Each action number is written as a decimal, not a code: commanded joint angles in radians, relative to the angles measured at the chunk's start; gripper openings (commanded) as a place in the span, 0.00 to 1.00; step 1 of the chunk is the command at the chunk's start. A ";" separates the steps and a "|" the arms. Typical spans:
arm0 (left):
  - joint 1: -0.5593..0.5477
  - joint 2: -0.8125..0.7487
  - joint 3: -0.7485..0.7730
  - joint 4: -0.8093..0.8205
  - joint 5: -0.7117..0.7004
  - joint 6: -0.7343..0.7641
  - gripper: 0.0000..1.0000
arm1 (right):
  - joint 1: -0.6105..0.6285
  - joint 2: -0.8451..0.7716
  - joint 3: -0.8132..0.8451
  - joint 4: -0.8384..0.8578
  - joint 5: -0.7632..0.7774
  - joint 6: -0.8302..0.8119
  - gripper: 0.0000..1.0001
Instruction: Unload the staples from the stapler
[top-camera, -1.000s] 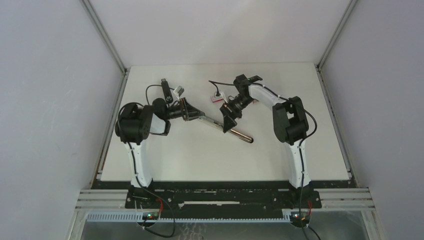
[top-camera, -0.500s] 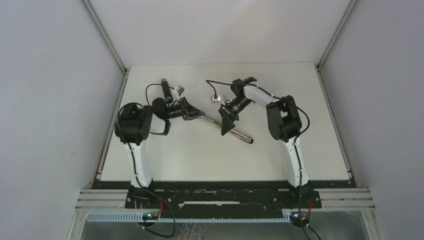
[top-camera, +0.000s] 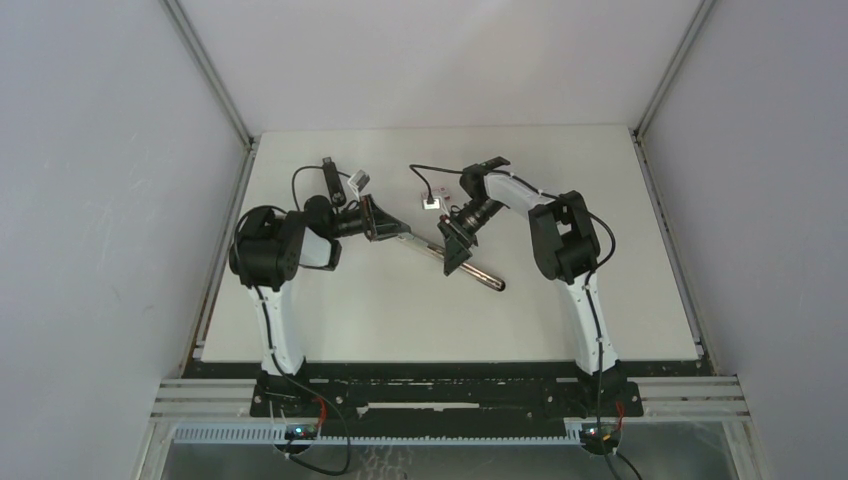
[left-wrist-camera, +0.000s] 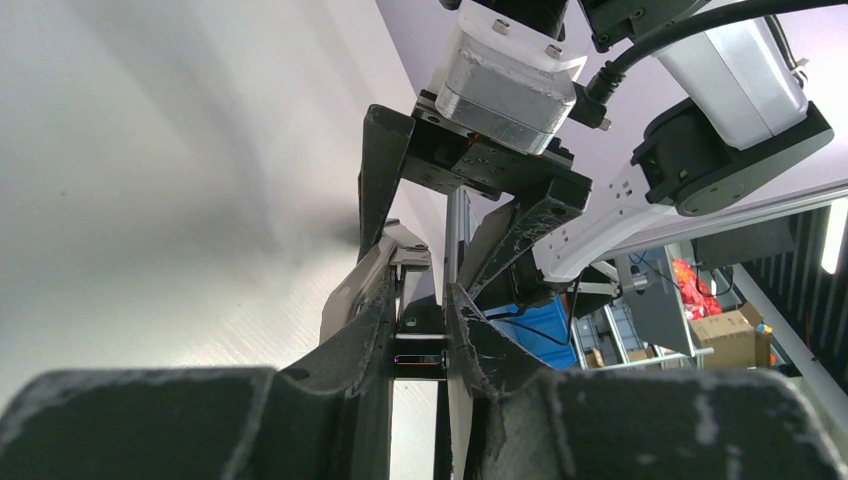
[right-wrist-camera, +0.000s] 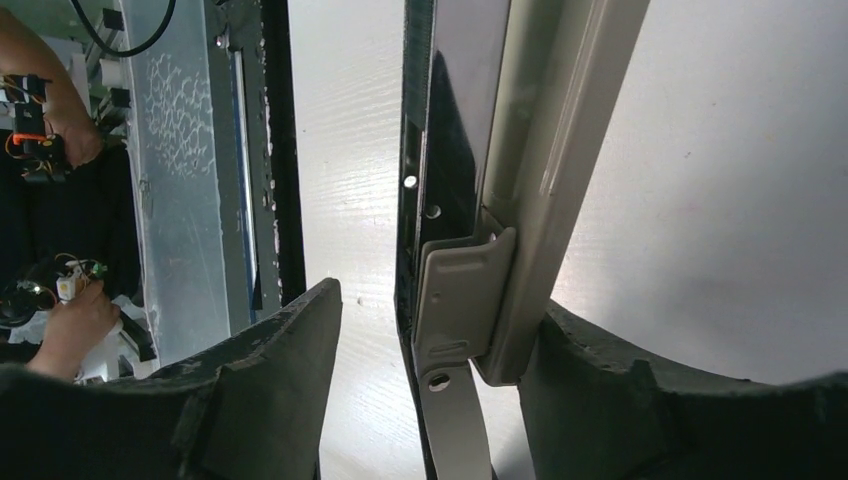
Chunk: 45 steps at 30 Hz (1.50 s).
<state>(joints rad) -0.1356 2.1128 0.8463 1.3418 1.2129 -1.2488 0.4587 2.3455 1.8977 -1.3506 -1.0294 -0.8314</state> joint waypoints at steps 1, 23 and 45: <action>-0.004 -0.059 -0.010 0.071 0.007 -0.015 0.01 | -0.003 -0.005 0.011 -0.031 -0.034 -0.047 0.60; -0.010 -0.053 -0.010 0.071 0.011 -0.012 0.13 | -0.013 0.021 0.060 -0.086 -0.099 -0.051 0.25; 0.056 -0.045 0.002 0.071 0.005 -0.043 0.63 | -0.023 0.001 0.054 -0.143 -0.109 -0.102 0.07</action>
<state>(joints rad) -0.1009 2.1128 0.8463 1.3632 1.2304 -1.2778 0.4332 2.3833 1.9236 -1.4513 -1.0584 -0.9024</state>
